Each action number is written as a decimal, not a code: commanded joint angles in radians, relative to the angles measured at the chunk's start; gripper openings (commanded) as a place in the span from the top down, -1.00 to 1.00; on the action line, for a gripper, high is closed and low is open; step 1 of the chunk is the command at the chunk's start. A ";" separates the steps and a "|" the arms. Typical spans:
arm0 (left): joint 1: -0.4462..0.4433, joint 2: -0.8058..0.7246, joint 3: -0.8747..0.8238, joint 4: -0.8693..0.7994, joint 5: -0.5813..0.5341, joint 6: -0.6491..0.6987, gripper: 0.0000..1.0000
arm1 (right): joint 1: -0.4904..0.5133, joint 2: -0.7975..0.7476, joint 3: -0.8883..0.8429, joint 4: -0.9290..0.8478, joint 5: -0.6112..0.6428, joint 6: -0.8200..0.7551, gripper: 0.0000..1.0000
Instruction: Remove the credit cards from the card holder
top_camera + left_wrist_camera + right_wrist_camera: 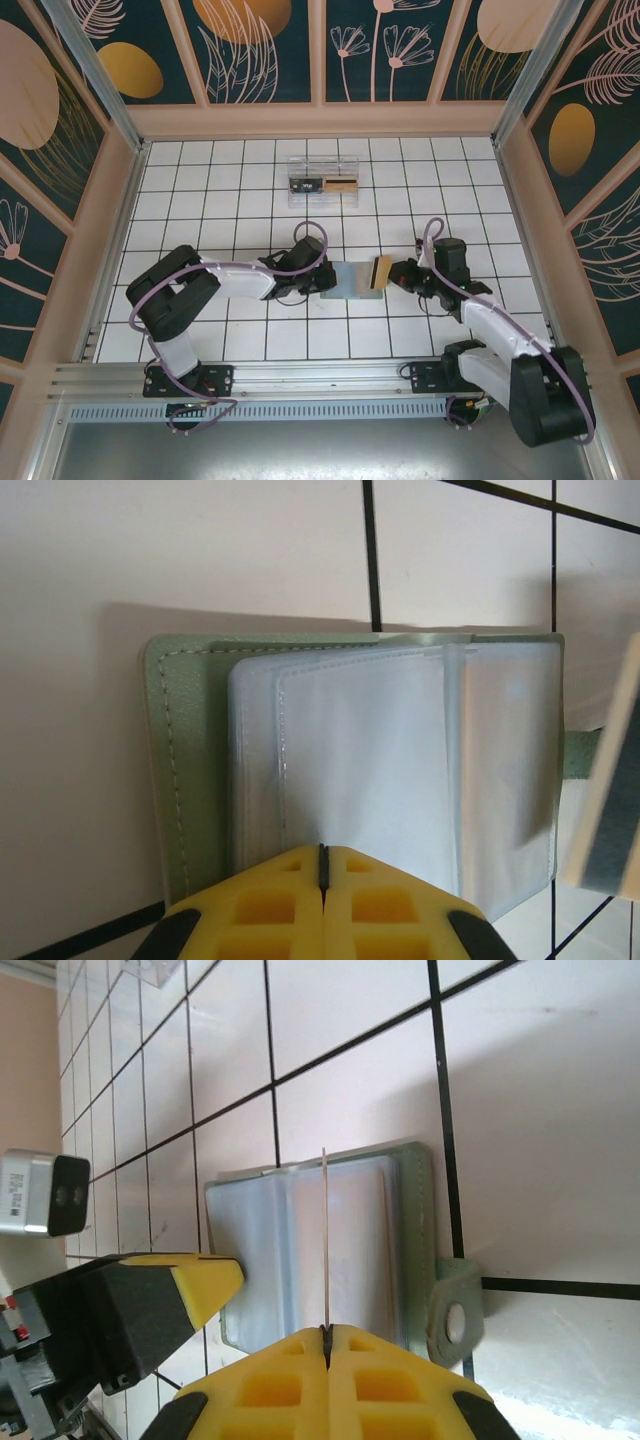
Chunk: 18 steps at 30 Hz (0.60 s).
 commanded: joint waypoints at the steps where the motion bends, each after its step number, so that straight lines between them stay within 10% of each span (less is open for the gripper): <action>1: -0.002 -0.080 -0.030 -0.030 -0.046 -0.010 0.72 | -0.005 -0.058 0.067 -0.117 0.038 -0.053 1.00; 12: -0.003 -0.495 -0.108 -0.098 -0.333 -0.038 -0.87 | 0.116 -0.045 0.276 -0.166 0.204 -0.128 1.00; 18: -0.003 -0.740 -0.179 -0.194 -0.526 -0.032 -0.97 | 0.259 0.059 0.423 -0.112 0.392 -0.292 1.00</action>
